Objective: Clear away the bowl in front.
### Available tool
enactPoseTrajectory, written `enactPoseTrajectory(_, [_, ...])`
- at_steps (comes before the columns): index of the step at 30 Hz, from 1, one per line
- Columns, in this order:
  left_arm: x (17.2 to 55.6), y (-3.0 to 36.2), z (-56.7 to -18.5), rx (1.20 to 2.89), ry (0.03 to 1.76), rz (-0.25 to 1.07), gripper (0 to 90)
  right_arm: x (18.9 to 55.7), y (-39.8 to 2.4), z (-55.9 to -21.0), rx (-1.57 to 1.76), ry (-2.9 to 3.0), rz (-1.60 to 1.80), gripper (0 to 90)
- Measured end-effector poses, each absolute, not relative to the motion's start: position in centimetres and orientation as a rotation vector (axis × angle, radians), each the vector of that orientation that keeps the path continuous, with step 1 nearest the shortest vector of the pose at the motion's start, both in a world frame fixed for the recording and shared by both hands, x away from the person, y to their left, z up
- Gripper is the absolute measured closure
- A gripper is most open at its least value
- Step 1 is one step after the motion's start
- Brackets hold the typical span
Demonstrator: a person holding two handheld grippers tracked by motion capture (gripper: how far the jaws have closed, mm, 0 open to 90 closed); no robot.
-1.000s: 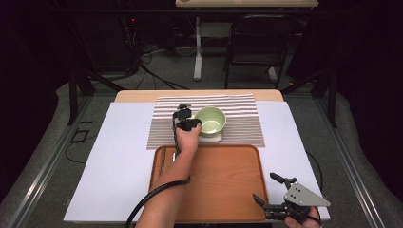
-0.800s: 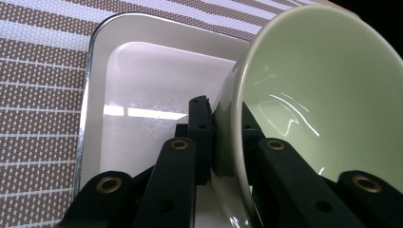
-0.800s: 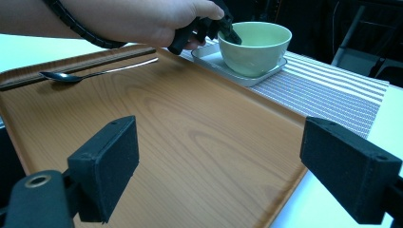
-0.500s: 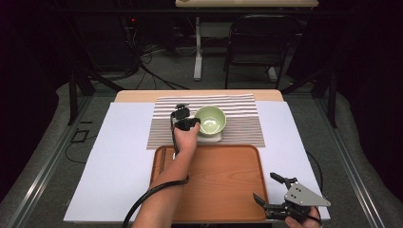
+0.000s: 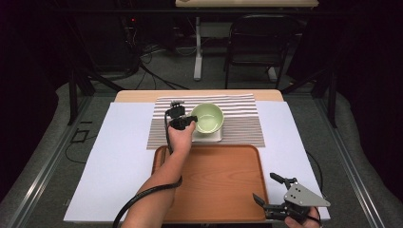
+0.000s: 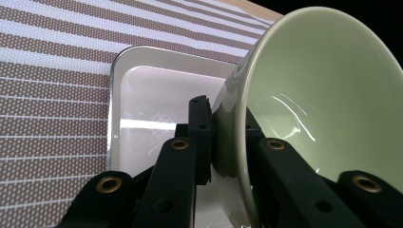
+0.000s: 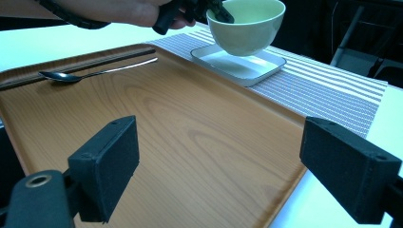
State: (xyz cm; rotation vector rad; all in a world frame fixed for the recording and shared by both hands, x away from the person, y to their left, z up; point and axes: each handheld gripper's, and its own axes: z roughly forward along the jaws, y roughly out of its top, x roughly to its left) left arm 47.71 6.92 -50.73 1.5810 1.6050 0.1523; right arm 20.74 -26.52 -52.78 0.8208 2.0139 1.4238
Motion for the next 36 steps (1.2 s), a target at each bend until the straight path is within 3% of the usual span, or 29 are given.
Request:
enactPoseTrajectory(21, [44.8, 8.6, -49.1, 1.625, 1.525, 0.114, 81.9, 20.5, -26.5, -52.8, 0.815, 2.015, 1.407, 12.8])
enactPoseTrajectory(36, [41.8, 6.3, -49.1, 1.707, 1.421, 0.054, 81.8, 20.5, -26.2, -52.7, 0.807, 2.019, 1.405, 13.1])
